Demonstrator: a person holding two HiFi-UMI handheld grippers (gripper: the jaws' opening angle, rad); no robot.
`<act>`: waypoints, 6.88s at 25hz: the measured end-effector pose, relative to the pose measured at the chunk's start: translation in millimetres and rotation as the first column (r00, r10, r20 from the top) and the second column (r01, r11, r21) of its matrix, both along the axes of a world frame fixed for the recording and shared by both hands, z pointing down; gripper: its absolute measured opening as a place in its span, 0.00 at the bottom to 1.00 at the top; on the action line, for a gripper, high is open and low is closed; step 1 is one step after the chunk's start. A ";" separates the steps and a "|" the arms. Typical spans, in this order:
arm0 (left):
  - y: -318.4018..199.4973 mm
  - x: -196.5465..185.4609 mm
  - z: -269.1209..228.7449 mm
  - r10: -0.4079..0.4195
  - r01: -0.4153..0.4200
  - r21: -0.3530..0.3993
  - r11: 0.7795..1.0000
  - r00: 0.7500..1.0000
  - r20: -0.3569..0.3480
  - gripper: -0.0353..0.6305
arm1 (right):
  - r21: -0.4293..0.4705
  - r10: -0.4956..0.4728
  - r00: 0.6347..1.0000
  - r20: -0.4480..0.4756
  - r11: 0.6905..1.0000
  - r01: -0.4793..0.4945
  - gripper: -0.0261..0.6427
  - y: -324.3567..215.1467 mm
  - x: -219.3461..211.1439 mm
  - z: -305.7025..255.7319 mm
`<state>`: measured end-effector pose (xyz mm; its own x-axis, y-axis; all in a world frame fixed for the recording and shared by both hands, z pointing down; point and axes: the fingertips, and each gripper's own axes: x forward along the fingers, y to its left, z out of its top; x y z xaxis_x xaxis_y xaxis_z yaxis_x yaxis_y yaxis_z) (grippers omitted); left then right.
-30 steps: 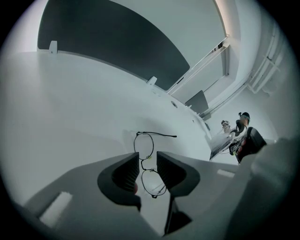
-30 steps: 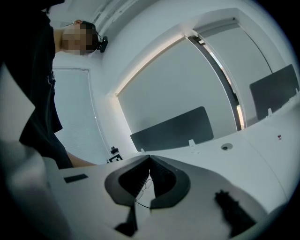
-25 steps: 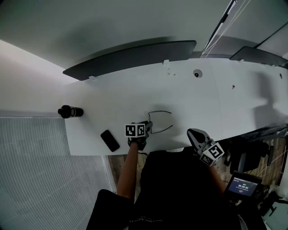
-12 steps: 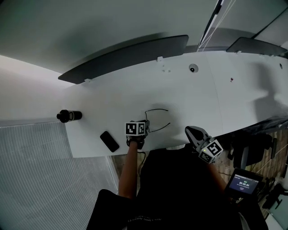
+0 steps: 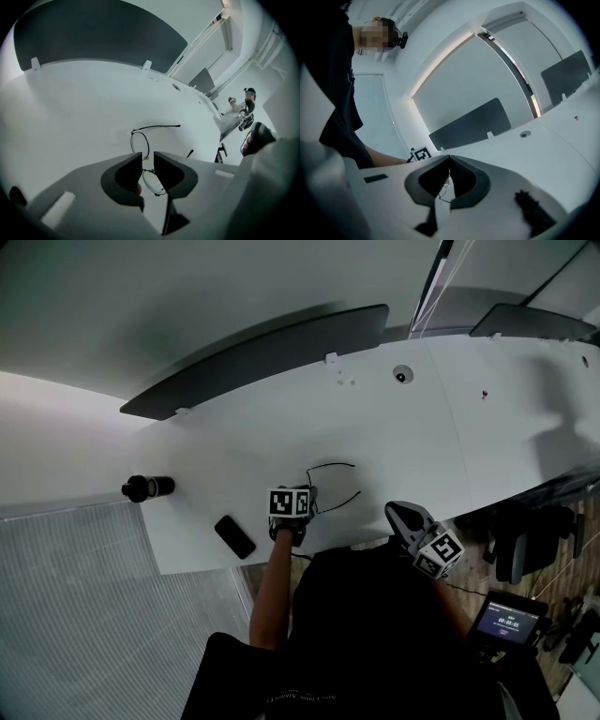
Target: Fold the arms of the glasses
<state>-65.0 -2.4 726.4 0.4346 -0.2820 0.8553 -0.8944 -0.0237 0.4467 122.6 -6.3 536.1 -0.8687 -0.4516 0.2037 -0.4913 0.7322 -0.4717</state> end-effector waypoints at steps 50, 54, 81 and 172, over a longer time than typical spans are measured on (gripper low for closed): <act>-25.9 -5.9 -170.3 -0.308 0.749 -0.030 0.662 0.235 -0.922 0.11 | 0.227 -0.176 0.980 -0.095 0.955 0.193 0.05 -1.8 -111.0 -78.0; -21.4 0.1 -192.2 -0.287 0.748 0.012 0.664 0.269 -0.919 0.11 | 0.269 -0.200 0.972 -0.121 0.936 0.226 0.05 -4.6 -119.4 -80.4; -10.9 11.5 -219.9 -0.237 0.717 0.116 0.687 0.373 -0.897 0.11 | 0.166 -0.252 0.930 -0.268 0.939 0.302 0.13 0.0 -155.7 -52.2; -11.3 -24.1 -214.5 -0.277 0.778 0.168 0.606 0.403 -0.872 0.11 | 0.248 -0.131 0.964 -0.230 0.950 0.188 0.06 -6.7 -136.0 -70.3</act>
<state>-89.1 -13.7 511.9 0.3679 -0.9293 -0.0331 -0.1641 -0.1000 0.9814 -13.4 -13.0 465.8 -0.8847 -0.3732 0.2792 -0.4240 0.8932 -0.1495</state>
